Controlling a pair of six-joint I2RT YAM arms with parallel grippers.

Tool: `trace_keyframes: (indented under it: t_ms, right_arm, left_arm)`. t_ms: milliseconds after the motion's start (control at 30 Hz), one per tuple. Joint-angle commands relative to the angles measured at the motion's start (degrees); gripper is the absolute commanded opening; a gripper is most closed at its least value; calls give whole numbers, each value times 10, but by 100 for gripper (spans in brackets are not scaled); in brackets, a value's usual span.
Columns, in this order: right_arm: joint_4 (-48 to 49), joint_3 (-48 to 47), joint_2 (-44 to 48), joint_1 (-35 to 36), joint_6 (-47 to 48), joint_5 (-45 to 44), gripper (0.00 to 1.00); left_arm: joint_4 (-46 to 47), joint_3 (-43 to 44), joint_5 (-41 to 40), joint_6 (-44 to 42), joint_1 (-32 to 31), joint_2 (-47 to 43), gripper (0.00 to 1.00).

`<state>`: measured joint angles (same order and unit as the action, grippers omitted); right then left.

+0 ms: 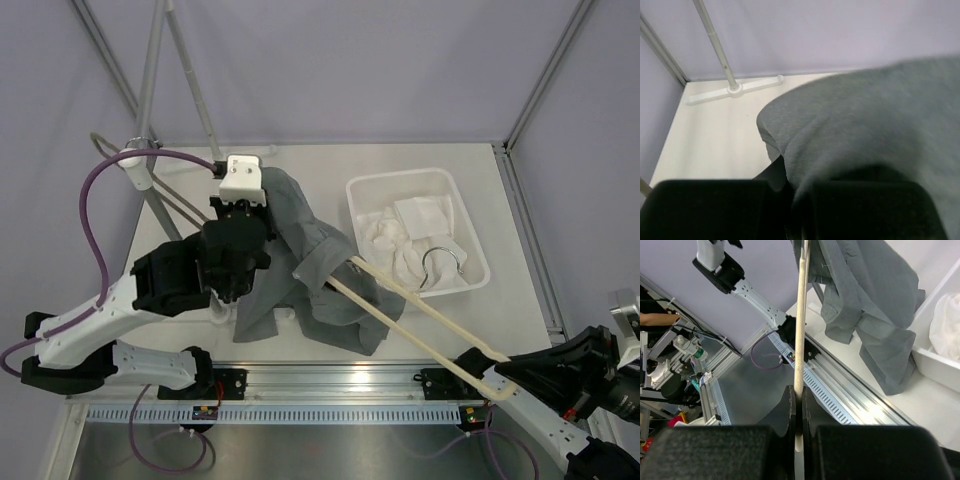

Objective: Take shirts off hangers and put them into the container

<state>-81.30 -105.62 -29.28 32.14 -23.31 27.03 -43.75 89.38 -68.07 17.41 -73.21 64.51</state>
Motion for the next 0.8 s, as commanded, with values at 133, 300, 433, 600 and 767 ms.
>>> trace_keyframes:
  t_ms: [133, 300, 433, 600, 767]
  right_arm:
    - [-128, 15, 36, -8, -31, 40, 0]
    - [-127, -9, 23, -8, -23, 16, 0]
    - [-127, 4, 28, -9, -21, 5, 0]
    - [-127, 3, 34, -9, -20, -37, 0]
    - [-81, -6, 13, -34, 17, -178, 0]
  left_arm:
    - [279, 57, -65, -263, 75, 64, 0]
    - [300, 175, -59, -350, 151, 164, 0]
    - [306, 286, -67, -405, 187, 235, 0]
    - [203, 373, -27, -352, 193, 275, 0]
    - [8, 305, 176, -103, 193, 203, 0]
